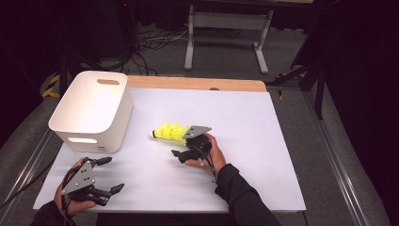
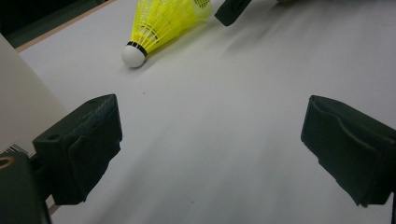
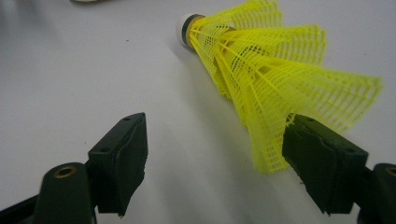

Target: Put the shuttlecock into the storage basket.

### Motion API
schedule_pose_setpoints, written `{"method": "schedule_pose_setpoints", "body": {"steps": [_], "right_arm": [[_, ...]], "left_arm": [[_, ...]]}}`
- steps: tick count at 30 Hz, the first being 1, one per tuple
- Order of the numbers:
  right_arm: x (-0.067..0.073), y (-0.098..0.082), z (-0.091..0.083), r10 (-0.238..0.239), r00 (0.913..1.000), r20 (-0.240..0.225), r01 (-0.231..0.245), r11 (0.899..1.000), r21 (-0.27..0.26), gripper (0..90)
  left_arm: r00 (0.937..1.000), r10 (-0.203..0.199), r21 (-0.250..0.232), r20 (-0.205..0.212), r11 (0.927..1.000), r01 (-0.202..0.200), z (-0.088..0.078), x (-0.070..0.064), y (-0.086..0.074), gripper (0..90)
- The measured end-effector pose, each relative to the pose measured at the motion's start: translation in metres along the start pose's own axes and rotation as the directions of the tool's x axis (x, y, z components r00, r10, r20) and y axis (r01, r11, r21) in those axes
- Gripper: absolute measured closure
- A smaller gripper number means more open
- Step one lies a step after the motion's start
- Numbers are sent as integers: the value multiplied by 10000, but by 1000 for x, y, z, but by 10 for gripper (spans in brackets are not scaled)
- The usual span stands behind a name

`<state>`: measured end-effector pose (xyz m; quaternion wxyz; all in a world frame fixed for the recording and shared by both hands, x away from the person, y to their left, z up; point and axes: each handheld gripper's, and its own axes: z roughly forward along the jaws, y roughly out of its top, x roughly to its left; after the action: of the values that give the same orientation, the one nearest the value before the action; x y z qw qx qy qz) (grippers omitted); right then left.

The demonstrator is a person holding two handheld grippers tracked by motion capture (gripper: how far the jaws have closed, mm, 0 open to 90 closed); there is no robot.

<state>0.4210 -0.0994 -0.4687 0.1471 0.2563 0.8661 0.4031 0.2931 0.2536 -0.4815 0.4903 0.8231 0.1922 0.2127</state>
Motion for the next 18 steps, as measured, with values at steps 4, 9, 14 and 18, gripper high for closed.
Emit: {"method": "schedule_pose_setpoints", "body": {"steps": [4,9,14,18], "right_arm": [[-1,6,10,50,10000,-31,-50,9999,155,244],[0,11,18,58,9999,-113,-55,9996,261,256],[2,17,28,89,9998,-174,-84,9996,274,268],[2,20,35,181,9997,-170,-176,9995,254,287]], "left_arm": [[10000,26,39,35,10000,-27,0,0,0,59],[10000,0,98,68,10000,-1,1,-1,0,59],[9999,77,138,108,9999,-79,2,-2,0,59],[9999,69,145,117,9999,-71,2,-2,0,60]]}}
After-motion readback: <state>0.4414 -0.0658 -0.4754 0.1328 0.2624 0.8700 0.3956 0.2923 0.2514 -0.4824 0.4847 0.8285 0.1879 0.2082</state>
